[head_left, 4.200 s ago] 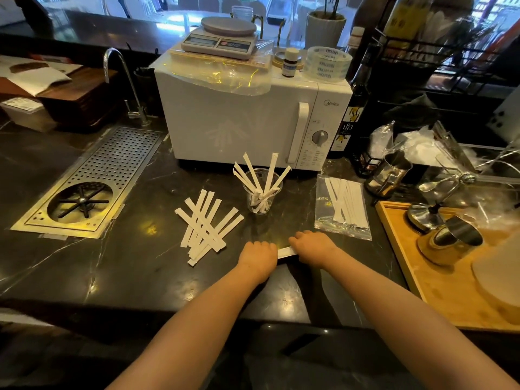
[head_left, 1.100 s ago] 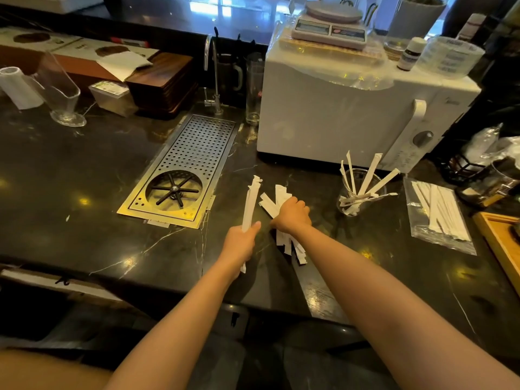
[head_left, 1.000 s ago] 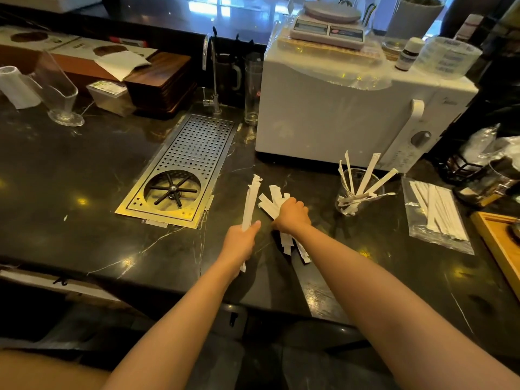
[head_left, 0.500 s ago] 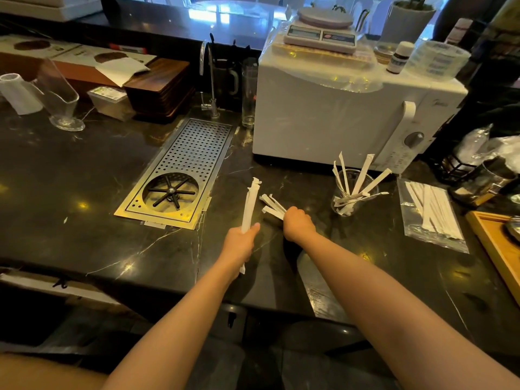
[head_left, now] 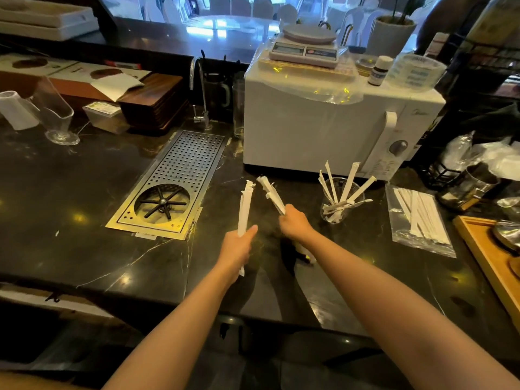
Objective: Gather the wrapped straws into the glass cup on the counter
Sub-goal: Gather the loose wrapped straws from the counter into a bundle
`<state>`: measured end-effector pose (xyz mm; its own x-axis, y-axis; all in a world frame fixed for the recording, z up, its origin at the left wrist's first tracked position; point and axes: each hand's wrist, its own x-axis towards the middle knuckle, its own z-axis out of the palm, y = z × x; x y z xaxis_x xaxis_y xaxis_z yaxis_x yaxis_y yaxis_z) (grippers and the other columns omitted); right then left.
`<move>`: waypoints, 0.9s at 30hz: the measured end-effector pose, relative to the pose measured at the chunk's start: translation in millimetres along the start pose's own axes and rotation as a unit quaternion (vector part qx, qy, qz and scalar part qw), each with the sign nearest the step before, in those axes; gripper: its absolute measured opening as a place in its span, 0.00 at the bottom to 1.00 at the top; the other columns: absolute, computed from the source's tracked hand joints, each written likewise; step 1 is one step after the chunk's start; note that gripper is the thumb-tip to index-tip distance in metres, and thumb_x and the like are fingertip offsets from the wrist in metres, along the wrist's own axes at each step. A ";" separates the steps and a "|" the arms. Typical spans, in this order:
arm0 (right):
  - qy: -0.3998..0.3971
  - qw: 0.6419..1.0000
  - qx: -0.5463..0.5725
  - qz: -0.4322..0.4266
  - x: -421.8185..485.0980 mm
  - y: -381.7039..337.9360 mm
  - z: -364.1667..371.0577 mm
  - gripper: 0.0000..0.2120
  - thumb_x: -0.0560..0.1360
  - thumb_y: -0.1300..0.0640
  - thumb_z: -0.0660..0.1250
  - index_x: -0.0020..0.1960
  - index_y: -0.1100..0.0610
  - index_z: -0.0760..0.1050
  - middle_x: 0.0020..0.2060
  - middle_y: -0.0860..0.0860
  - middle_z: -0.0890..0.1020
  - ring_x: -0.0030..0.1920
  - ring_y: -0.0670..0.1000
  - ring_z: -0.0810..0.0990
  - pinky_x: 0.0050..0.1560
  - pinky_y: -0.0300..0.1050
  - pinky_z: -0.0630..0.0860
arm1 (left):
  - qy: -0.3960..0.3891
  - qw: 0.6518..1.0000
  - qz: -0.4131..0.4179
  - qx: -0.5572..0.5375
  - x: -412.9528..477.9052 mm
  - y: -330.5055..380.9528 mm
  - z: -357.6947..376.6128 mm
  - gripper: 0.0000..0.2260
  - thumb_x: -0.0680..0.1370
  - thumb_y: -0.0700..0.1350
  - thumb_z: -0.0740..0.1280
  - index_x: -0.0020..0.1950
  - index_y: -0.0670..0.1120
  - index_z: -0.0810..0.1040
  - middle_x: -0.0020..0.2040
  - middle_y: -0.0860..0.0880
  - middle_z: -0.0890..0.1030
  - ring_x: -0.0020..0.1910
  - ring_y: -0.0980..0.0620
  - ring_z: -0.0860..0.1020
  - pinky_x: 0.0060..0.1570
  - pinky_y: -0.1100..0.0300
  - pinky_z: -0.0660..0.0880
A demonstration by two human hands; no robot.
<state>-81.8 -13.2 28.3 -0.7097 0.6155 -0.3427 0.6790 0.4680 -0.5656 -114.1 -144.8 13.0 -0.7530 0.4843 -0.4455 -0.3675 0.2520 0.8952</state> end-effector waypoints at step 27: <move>-0.060 0.909 0.411 -0.029 -60.7 31.5 -55.6 0.20 0.79 0.59 0.54 0.71 0.59 0.63 0.65 0.59 0.73 0.65 0.57 0.73 0.66 0.55 0.71 | -0.138 0.975 0.117 0.131 -25.7 39.7 84.3 0.17 0.72 0.36 0.67 0.61 0.37 0.73 0.51 0.38 0.79 0.54 0.43 0.77 0.53 0.54 0.74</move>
<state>-6.9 -0.5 72.9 -0.7883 0.5087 -0.3461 0.3047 -0.1660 -0.9379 -63.3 -76.6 58.9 -0.6101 0.7524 -0.2484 -0.0249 0.2951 0.9551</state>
